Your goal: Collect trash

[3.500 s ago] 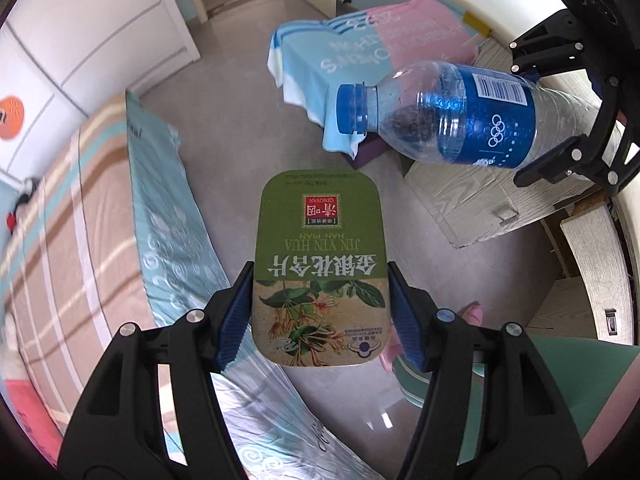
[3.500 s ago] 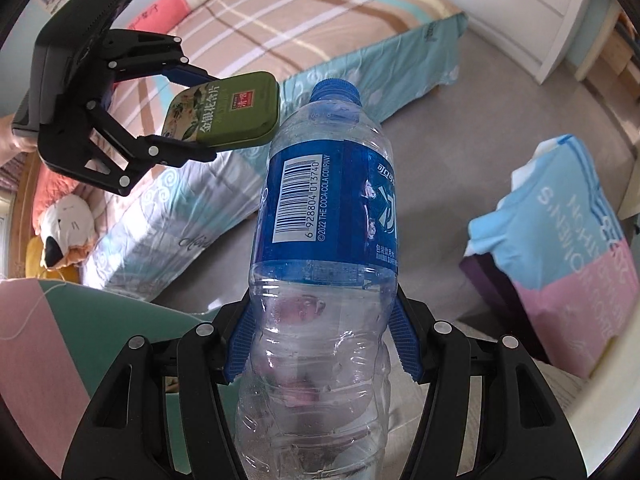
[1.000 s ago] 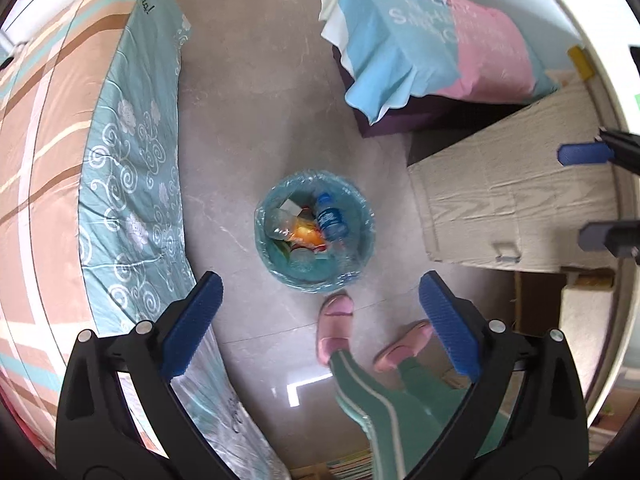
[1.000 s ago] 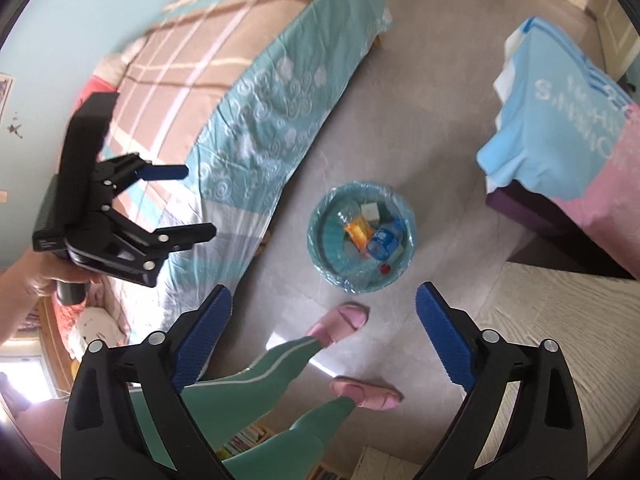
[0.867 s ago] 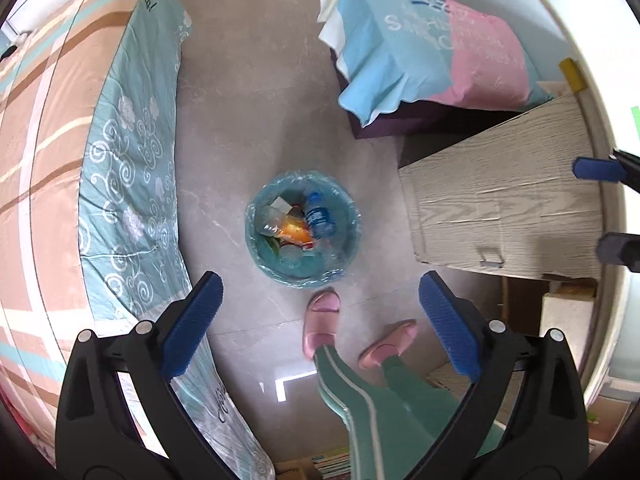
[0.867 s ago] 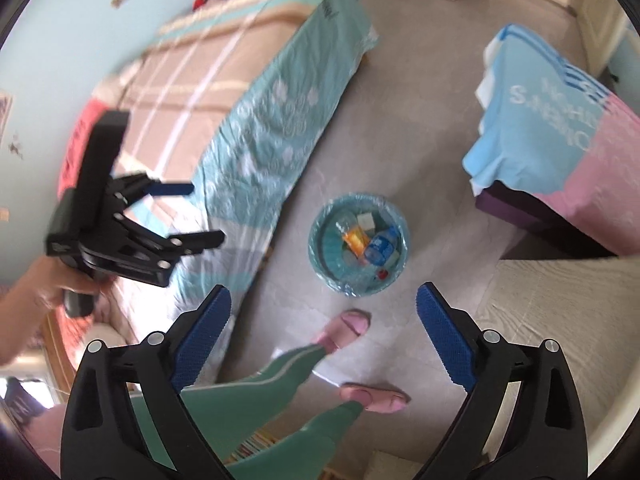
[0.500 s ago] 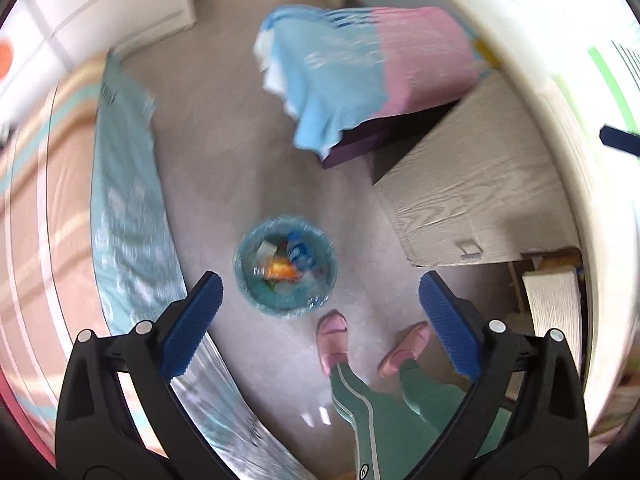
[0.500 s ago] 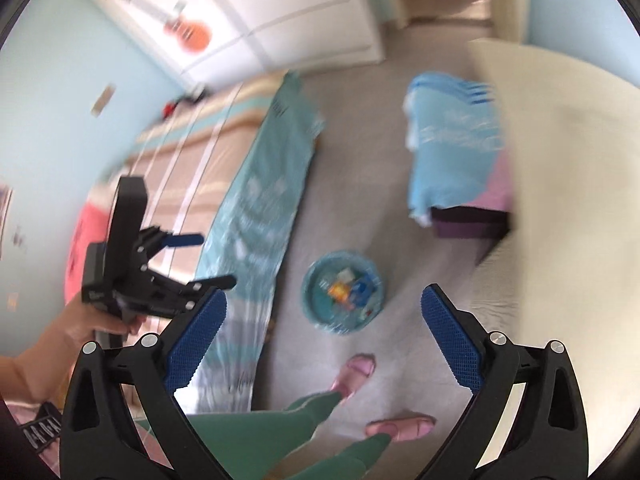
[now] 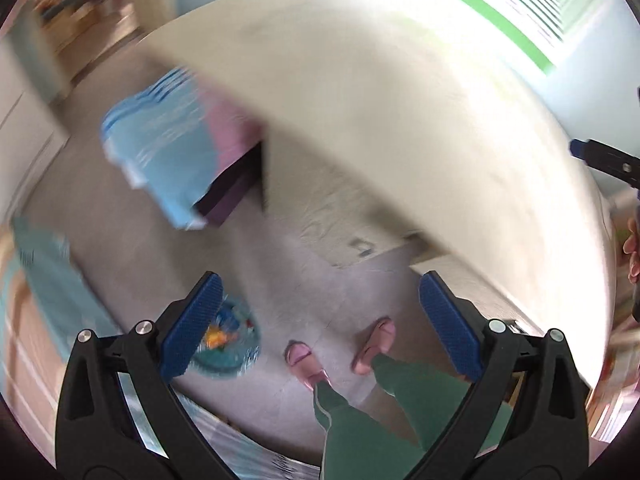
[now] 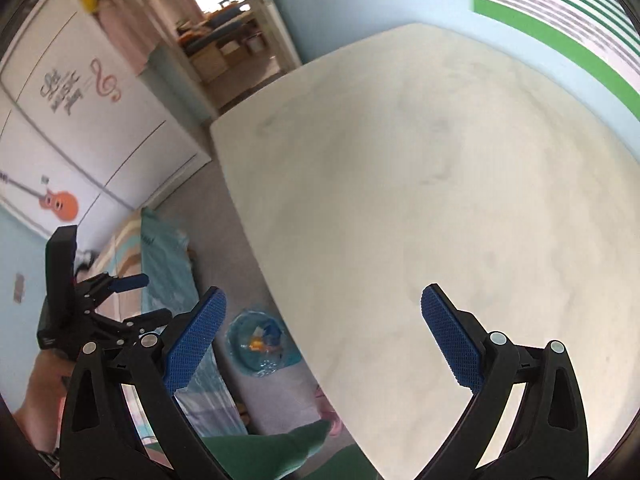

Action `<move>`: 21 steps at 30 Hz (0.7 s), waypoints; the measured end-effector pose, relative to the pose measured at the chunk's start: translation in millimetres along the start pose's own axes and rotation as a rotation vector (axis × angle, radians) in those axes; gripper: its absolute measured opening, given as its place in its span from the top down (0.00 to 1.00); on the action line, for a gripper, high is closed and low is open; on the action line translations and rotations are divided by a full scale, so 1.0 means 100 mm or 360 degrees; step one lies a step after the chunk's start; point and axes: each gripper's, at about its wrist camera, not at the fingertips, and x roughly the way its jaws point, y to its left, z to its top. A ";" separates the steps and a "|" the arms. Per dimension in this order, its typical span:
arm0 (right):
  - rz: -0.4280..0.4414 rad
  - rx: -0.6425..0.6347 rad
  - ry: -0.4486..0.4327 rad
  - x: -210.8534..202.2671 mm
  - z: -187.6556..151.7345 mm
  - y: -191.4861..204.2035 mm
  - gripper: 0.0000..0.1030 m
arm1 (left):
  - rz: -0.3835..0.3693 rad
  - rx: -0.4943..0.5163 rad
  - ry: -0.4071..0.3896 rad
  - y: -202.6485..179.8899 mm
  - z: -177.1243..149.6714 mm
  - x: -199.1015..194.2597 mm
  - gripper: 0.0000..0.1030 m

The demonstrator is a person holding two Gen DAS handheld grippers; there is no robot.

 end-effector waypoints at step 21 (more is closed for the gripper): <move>-0.0355 0.0732 -0.0318 -1.57 -1.23 -2.28 0.06 | -0.0230 0.0813 -0.0021 -2.72 0.81 0.45 0.07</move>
